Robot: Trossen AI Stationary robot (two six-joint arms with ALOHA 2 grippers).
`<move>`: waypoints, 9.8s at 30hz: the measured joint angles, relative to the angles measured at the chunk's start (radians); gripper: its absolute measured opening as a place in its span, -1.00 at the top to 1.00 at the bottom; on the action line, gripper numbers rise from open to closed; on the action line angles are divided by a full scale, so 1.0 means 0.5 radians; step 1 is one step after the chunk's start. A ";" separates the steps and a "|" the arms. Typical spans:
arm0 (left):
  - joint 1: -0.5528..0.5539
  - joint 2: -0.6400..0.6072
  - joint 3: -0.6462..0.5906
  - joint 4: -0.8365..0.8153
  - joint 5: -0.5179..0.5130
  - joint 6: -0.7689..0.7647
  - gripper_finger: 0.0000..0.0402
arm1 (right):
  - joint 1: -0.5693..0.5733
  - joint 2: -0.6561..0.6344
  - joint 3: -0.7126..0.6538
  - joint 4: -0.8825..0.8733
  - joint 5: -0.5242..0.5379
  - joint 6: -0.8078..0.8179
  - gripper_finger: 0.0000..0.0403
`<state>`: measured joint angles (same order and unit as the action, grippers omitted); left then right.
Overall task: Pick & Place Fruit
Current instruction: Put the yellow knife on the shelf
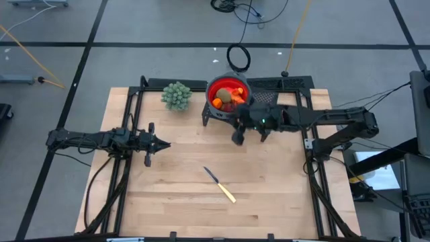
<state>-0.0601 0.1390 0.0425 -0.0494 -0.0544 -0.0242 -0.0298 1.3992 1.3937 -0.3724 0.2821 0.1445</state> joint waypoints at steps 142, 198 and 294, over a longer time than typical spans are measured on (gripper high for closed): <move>0.000 0.009 0.001 -0.014 0.005 -0.013 0.87 | 0.821 1.314 0.005 -0.072 -0.603 1.367 0.17; 0.000 0.010 0.001 -0.007 0.001 0.004 0.87 | 0.820 0.536 -0.004 -0.544 -0.521 1.595 0.73; 0.002 0.010 0.001 0.022 -0.375 0.740 0.87 | -0.649 0.171 -0.002 -1.492 -0.206 2.711 0.73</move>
<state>-0.0593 0.1440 0.0429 -0.0383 -0.2419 0.3458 -0.3545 1.4849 1.3930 -1.1184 0.1793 1.5003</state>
